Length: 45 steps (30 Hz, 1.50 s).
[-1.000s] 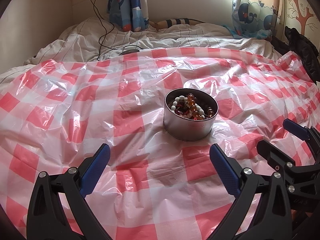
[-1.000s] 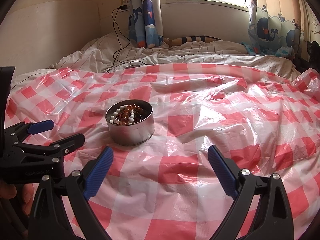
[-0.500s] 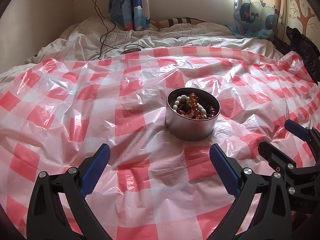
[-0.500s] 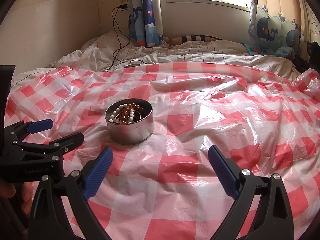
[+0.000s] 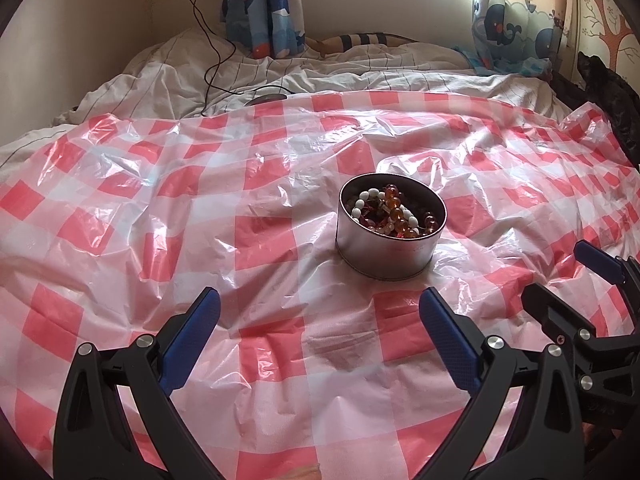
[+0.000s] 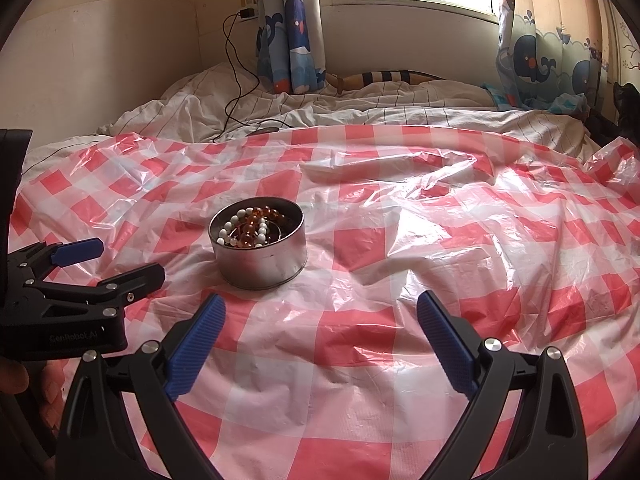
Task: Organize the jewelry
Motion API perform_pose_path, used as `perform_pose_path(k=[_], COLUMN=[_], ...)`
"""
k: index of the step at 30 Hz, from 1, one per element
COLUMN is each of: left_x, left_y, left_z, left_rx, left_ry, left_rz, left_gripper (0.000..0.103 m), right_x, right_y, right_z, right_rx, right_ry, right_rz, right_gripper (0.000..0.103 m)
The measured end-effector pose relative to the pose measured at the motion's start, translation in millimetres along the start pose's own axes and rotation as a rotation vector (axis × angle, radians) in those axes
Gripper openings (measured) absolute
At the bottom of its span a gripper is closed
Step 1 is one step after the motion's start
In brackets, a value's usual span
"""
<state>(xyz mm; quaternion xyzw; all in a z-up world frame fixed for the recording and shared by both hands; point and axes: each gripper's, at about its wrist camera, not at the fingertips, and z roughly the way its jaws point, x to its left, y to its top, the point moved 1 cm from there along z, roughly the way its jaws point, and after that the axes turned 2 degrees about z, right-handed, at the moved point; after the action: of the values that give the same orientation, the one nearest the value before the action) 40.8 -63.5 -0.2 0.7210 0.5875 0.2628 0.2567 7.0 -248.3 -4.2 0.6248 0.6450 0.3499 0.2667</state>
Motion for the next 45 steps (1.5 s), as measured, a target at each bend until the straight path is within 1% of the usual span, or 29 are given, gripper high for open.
perform_pose_path(k=[9, 21, 25, 31, 36, 41, 42, 43, 44, 45], left_x=[3.8, 4.6, 6.0, 8.4, 7.4, 12.3, 13.3, 15.2, 15.9, 14.9], left_y=[2.3, 2.9, 3.1, 3.5, 2.9, -1.9, -3.7, -5.4, -6.5, -5.9], left_z=[-2.5, -1.7, -0.4, 1.2, 3.0, 13.0, 12.6, 9.9, 6.3, 4.9], left_rx=[-0.003, -0.002, 0.007, 0.013, 0.019, 0.074, 0.066, 0.042, 0.013, 0.002], left_ry=[0.005, 0.018, -0.007, -0.011, -0.002, -0.055, -0.056, -0.061, -0.075, -0.077], left_rz=[-0.017, -0.007, -0.02, -0.038, -0.032, -0.094, -0.107, -0.12, -0.122, -0.116], left_gripper=[0.096, 0.096, 0.096, 0.096, 0.096, 0.096, 0.096, 0.096, 0.096, 0.096], right_x=[0.5, 0.4, 0.3, 1.1, 1.0, 1.9, 1.9, 1.8, 1.8, 1.4], right_y=[0.0, 0.2, 0.3, -0.7, -0.3, -1.2, -1.9, -1.9, -1.6, -2.4], right_z=[-0.2, 0.1, 0.2, 0.1, 0.4, 0.6, 0.4, 0.3, 0.6, -0.3], right_rx=[0.001, 0.001, 0.001, 0.002, 0.003, 0.007, 0.008, 0.007, 0.007, 0.006], right_ry=[-0.001, -0.001, -0.001, -0.001, -0.001, 0.0, 0.001, 0.001, 0.002, 0.002], right_rz=[0.0, 0.0, -0.001, -0.001, -0.001, -0.001, -0.001, 0.0, 0.001, 0.003], right_gripper=[0.093, 0.093, 0.093, 0.093, 0.093, 0.093, 0.093, 0.093, 0.093, 0.093])
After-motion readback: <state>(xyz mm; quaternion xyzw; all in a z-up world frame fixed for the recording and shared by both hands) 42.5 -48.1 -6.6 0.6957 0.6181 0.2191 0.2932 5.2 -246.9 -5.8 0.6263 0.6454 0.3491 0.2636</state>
